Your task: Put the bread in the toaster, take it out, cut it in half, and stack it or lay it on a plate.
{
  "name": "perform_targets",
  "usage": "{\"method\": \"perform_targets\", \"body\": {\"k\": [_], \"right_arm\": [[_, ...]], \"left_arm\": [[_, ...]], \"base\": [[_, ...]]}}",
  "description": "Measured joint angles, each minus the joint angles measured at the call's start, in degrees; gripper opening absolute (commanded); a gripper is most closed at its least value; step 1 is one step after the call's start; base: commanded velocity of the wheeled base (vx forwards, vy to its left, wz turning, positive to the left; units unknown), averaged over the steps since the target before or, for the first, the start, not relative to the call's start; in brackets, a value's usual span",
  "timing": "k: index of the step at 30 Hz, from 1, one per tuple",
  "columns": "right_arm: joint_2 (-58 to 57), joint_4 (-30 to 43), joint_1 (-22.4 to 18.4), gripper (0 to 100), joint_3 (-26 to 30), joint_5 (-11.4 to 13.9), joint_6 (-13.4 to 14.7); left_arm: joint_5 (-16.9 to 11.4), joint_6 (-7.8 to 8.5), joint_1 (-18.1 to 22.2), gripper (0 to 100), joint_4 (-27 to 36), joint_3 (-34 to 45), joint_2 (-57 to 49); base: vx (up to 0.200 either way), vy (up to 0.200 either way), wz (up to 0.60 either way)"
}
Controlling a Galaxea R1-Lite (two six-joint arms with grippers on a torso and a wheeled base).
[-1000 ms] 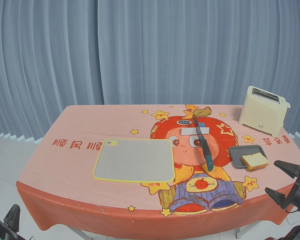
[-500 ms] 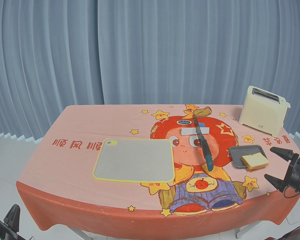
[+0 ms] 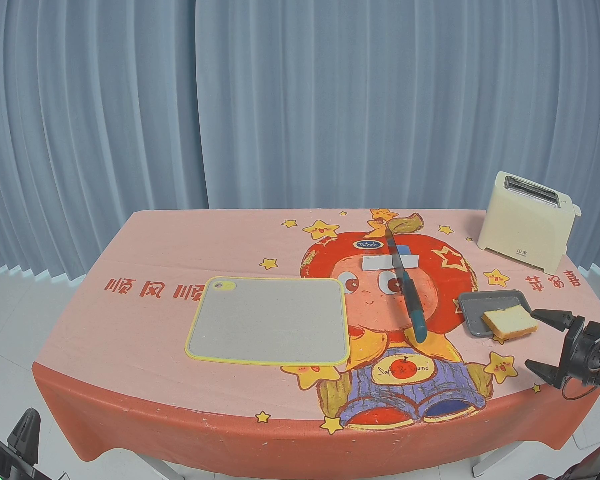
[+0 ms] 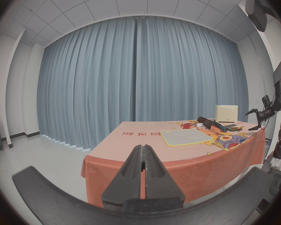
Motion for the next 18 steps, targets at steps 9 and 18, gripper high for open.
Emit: {"method": "perform_targets", "body": {"k": [9, 18], "right_arm": [[4.9, -0.06, -2.58, 100, -2.97, 0.3, -0.88], [7.25, -3.54, -3.28, 100, -5.27, 0.38, 0.72]], "left_arm": [[0.0, 0.0, 0.0, 0, 0.0, 0.0, 0.0], [0.0, 0.02, 0.0, 0, 0.02, 0.0, 0.0]], "base": [[0.0, 0.0, 0.0], [0.0, 0.0, 0.0]]}}
